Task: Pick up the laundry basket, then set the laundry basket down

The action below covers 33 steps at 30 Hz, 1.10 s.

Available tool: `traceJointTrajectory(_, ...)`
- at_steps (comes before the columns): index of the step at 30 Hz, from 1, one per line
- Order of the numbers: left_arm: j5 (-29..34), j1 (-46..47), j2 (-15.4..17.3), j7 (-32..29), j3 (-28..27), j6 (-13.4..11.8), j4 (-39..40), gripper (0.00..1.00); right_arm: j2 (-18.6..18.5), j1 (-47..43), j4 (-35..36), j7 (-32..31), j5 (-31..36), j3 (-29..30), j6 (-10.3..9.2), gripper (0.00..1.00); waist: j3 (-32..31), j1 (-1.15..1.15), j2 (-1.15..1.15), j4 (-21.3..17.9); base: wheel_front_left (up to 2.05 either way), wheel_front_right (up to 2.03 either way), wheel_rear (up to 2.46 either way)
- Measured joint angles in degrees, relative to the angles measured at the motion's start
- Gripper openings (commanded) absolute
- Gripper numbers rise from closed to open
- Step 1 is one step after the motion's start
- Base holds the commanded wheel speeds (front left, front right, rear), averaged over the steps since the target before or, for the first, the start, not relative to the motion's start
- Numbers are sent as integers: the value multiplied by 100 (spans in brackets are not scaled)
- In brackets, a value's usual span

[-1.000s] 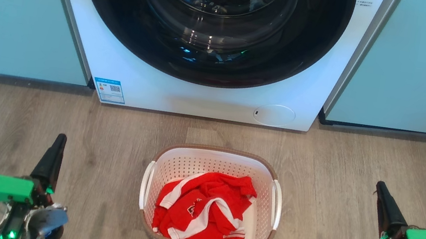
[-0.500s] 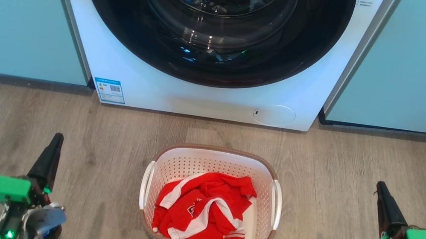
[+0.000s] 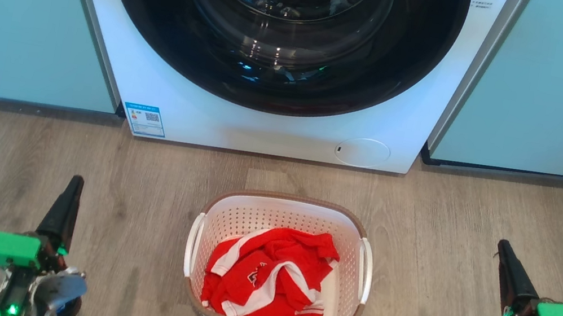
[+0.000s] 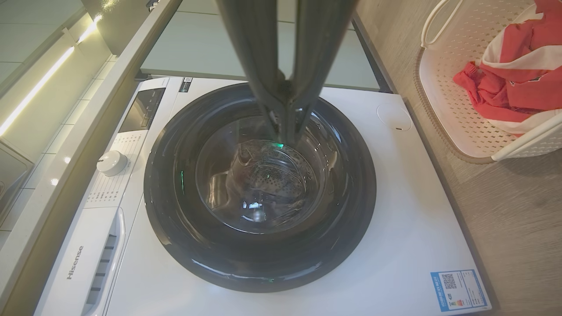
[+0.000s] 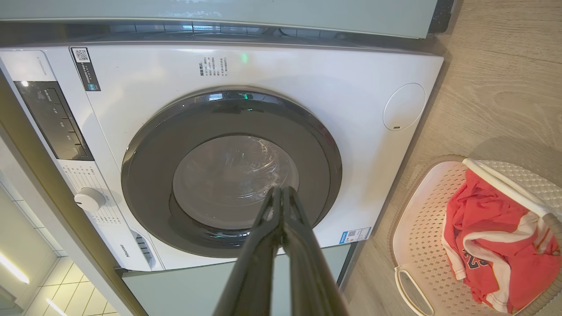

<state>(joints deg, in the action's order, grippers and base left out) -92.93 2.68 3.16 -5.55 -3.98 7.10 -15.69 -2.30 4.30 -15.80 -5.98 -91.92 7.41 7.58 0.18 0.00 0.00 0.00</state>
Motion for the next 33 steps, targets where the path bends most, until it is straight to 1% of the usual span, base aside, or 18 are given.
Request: traceJointTrajectory(33,7,2,-16,-44,-20,0,0,0,0,0,0,0,0,4,0,0,0,0,0,0,0,0,0)
